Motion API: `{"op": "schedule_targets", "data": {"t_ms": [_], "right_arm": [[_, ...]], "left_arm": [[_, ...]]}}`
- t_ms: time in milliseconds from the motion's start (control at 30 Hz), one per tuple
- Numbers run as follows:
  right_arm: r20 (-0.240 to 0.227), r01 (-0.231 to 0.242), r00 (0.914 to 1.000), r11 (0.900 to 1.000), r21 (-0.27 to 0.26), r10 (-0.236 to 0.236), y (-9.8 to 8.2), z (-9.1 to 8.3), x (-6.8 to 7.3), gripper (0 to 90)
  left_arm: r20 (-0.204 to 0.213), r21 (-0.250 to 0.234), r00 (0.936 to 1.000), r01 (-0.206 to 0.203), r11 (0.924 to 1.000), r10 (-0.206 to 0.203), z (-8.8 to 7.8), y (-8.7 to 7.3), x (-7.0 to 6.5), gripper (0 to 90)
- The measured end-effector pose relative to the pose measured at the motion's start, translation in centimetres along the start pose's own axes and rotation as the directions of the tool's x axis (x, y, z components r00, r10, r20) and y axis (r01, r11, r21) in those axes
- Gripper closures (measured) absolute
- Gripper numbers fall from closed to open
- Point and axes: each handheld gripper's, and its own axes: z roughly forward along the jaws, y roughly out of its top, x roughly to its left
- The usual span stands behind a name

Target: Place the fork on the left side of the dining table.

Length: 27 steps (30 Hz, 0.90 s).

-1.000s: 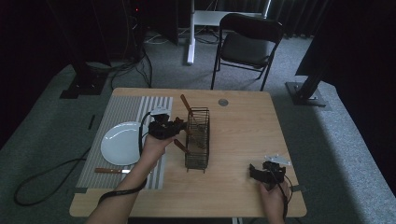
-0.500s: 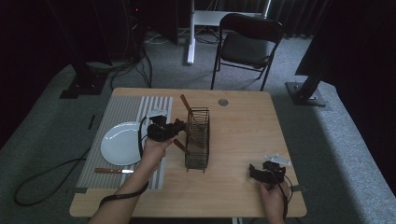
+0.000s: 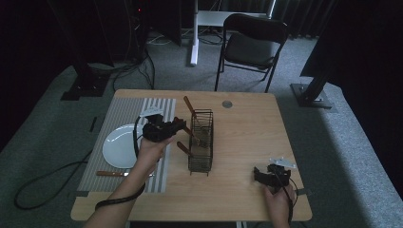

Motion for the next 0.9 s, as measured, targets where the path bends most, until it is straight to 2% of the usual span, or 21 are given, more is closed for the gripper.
{"op": "schedule_targets", "data": {"t_ms": [100,233,400,433,533,667,767,900], "right_arm": [[0.000,0.002,1.0000,1.000,-0.001,-0.002,0.0,0.0,0.0,12.6],[0.000,0.001,1.0000,1.000,-0.001,-0.001,0.0,0.0,0.0,12.6],[0.001,0.002,1.0000,1.000,-0.001,-0.002,0.0,0.0,0.0,12.6],[0.000,0.001,1.0000,1.000,0.000,-0.001,0.0,0.0,0.0,12.6],[0.001,0.001,1.0000,1.000,0.000,-0.001,0.0,0.0,0.0,12.6],[0.001,0.002,1.0000,1.000,0.000,-0.002,0.0,0.0,0.0,12.6],[0.001,0.003,1.0000,1.000,0.000,-0.003,0.0,0.0,0.0,12.6],[0.001,0.002,1.0000,1.000,0.000,-0.002,0.0,0.0,0.0,12.6]], "left_arm": [[-0.004,-0.013,0.9996,-0.026,0.9996,0.026,-0.6,0.6,-0.5,77.1],[0.015,-0.030,0.9995,-0.028,0.9992,0.028,-1.6,1.4,-0.9,77.2],[0.011,-0.049,0.9976,-0.068,0.9965,0.068,-3.2,2.6,-1.7,77.2],[0.019,-0.056,0.9977,-0.064,0.9964,0.065,-3.5,2.9,-1.7,77.2],[0.025,-0.080,0.9975,-0.064,0.9948,0.066,-4.5,3.5,-1.6,77.2],[-0.001,-0.105,0.9974,-0.072,0.9919,0.072,-5.9,4.2,-1.2,77.2],[-0.021,-0.109,0.9973,-0.072,0.9914,0.070,-6.7,4.5,-0.7,77.2],[-0.017,-0.113,0.9965,-0.083,0.9902,0.081,-7.6,4.8,0.3,77.1]]}}
